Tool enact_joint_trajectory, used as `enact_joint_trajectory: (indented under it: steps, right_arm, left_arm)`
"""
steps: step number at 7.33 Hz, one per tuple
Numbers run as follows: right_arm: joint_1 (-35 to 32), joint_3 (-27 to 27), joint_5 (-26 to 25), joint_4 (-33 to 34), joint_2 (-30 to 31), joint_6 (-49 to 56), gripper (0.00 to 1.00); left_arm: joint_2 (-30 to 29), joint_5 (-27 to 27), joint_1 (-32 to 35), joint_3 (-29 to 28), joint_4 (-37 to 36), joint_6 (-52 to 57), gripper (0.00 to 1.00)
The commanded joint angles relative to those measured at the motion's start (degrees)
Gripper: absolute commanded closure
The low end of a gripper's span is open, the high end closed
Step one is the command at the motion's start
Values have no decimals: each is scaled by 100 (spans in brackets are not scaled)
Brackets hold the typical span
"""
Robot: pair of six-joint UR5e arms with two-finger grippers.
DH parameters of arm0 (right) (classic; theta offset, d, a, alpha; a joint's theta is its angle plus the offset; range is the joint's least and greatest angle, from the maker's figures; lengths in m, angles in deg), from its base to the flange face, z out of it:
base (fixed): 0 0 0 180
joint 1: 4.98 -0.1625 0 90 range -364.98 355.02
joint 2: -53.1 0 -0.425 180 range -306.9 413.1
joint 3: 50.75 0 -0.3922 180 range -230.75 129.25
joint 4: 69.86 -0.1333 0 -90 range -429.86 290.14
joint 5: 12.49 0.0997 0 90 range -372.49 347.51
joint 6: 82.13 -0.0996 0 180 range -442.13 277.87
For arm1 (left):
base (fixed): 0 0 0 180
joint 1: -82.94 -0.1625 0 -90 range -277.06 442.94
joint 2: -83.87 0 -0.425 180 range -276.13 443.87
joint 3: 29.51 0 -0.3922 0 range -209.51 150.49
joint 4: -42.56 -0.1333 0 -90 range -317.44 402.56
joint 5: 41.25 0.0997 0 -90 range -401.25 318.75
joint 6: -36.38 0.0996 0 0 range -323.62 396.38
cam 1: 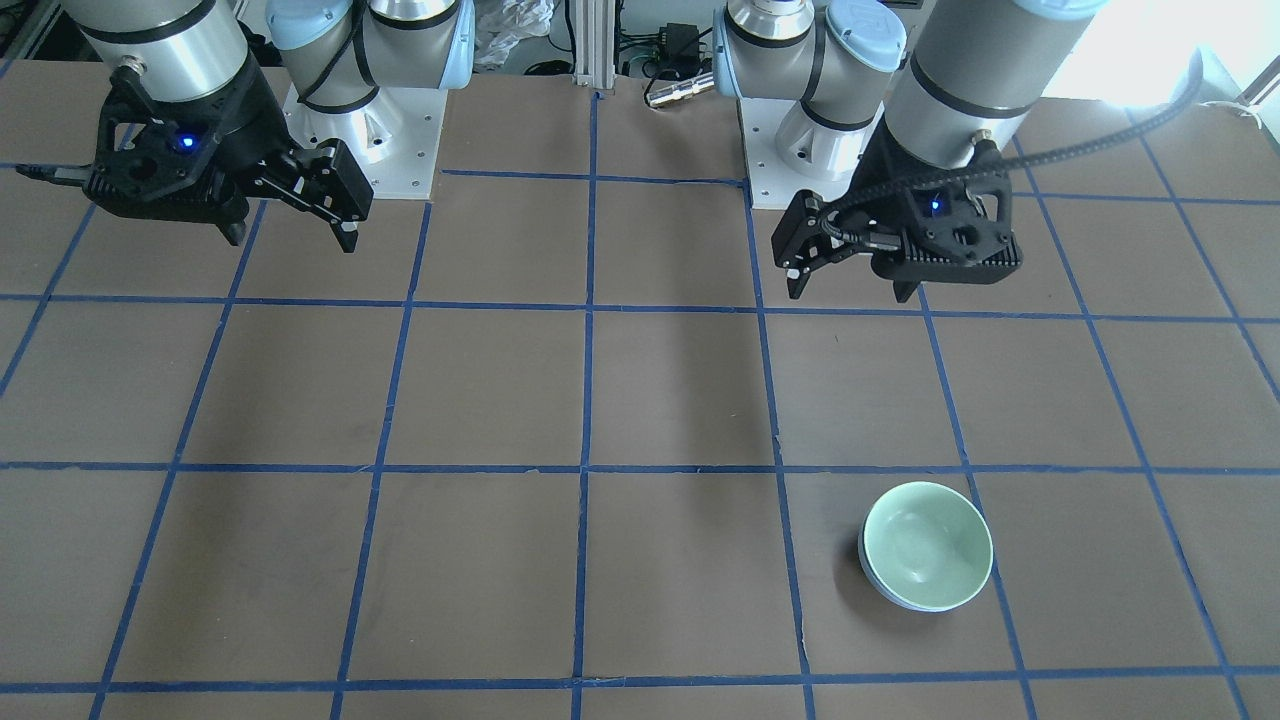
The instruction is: Stack green bowl on blue bowl
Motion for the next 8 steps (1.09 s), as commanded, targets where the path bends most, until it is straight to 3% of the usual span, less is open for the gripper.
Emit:
enact_joint_trajectory:
  steps: [1, 8]
  right_arm:
    - [0, 0, 0, -2, 0, 0, 0]
    - [0, 0, 0, -2, 0, 0, 0]
  left_arm:
    - [240, 219, 32, 21, 238, -24, 0]
    - [363, 221, -29, 57, 299, -15, 0]
